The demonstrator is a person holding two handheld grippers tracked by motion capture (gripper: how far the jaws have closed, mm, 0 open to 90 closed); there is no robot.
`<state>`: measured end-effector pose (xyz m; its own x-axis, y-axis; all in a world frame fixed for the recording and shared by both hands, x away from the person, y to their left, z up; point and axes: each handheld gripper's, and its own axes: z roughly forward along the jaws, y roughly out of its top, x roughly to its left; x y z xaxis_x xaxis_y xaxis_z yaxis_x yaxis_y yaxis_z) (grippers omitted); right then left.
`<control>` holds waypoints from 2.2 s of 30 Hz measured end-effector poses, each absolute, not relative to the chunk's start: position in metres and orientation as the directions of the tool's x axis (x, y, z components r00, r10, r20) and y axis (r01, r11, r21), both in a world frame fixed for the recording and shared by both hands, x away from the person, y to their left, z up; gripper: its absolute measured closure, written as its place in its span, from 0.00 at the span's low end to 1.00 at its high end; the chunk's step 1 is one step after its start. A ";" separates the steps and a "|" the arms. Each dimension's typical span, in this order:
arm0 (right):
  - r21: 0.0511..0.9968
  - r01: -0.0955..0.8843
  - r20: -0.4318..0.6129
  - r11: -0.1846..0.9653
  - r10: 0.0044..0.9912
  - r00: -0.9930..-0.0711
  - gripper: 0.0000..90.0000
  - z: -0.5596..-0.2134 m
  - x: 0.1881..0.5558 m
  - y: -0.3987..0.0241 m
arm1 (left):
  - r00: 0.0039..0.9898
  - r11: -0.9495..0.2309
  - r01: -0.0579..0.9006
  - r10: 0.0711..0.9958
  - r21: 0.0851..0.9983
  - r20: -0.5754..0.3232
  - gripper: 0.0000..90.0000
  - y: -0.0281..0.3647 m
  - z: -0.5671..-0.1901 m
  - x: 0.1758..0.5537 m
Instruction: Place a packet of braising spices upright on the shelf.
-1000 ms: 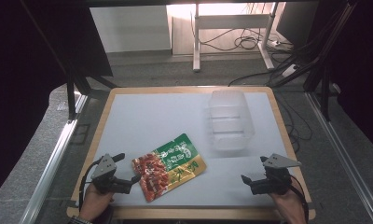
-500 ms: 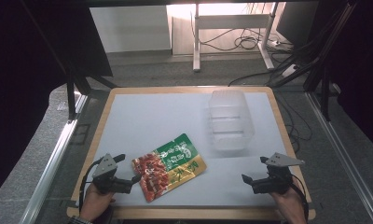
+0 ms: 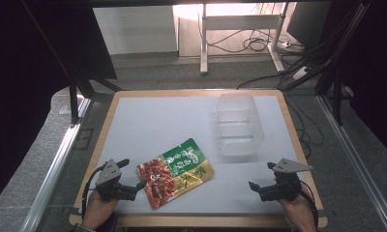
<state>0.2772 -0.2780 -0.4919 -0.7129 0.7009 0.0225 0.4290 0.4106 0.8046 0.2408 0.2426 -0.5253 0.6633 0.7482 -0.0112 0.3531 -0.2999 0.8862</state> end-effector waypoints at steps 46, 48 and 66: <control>0.806 0.406 0.078 0.430 0.603 -0.794 0.00 -0.500 0.298 -0.227 | 0.682 -0.355 0.342 0.731 0.870 0.030 0.00 0.238 -0.526 0.239; 0.800 0.415 0.088 0.434 0.599 -0.796 0.00 -0.500 0.299 -0.225 | 0.682 -0.357 0.342 0.731 0.869 0.032 0.00 0.237 -0.526 0.239; 0.792 0.443 0.127 0.421 0.596 -0.793 0.00 -0.503 0.307 -0.199 | 0.688 -0.369 0.339 0.725 0.865 0.040 0.00 0.236 -0.526 0.239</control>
<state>0.3068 -0.1987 -0.5030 -0.7931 0.5957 0.1270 0.4429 0.4209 0.7916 0.2393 0.2359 -0.5262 0.6878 0.7248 0.0401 0.3387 -0.3693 0.8654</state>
